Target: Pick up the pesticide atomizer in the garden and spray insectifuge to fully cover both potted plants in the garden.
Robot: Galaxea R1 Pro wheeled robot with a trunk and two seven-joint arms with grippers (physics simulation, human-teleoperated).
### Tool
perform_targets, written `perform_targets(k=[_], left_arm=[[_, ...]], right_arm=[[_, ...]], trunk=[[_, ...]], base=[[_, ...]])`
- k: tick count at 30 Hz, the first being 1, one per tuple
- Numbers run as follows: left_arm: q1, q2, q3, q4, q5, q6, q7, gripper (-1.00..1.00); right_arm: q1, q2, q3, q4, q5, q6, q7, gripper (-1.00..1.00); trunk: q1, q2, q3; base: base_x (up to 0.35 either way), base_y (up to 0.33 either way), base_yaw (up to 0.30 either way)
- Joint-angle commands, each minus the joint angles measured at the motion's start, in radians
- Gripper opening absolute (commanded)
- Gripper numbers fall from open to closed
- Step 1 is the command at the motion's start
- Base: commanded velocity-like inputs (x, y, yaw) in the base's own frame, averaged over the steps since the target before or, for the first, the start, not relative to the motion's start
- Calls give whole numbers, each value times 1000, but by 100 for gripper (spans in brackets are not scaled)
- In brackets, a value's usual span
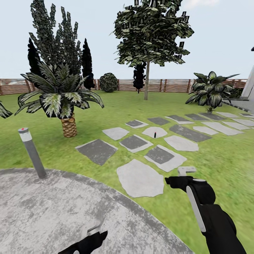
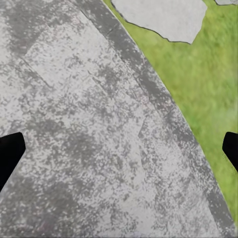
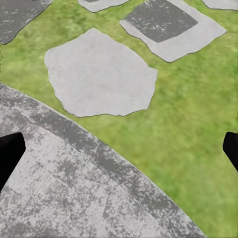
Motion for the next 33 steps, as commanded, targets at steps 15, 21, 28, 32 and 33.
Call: perform_targets(k=[15, 21, 28, 32, 33], left_arm=[[1, 2, 1, -5, 4, 5, -4, 100], [0, 4, 2, -2, 4, 5, 0, 100], [1, 4, 2, -2, 5, 5, 0, 100], [1, 4, 1, 0, 5, 5, 0, 100], [0, 4, 1, 0, 5, 5, 0, 100]], right_arm=[[3, -7, -3, -1, 0, -36, 155, 100], [2, -8, -1, -1, 2, -30, 158, 100], [3, -10, -1, -1, 2, -32, 158, 100], [3, -10, -2, -1, 2, -32, 158, 100], [3, -9, -2, -1, 2, -32, 159, 100]], trunk=[[1, -1, -1], [1, -1, 0], [1, -1, 0], [1, -1, 0], [1, -1, 0]], base=[[334, 11, -23], [335, 141, -211], [335, 158, -29], [335, 125, -2], [335, 103, -26]])
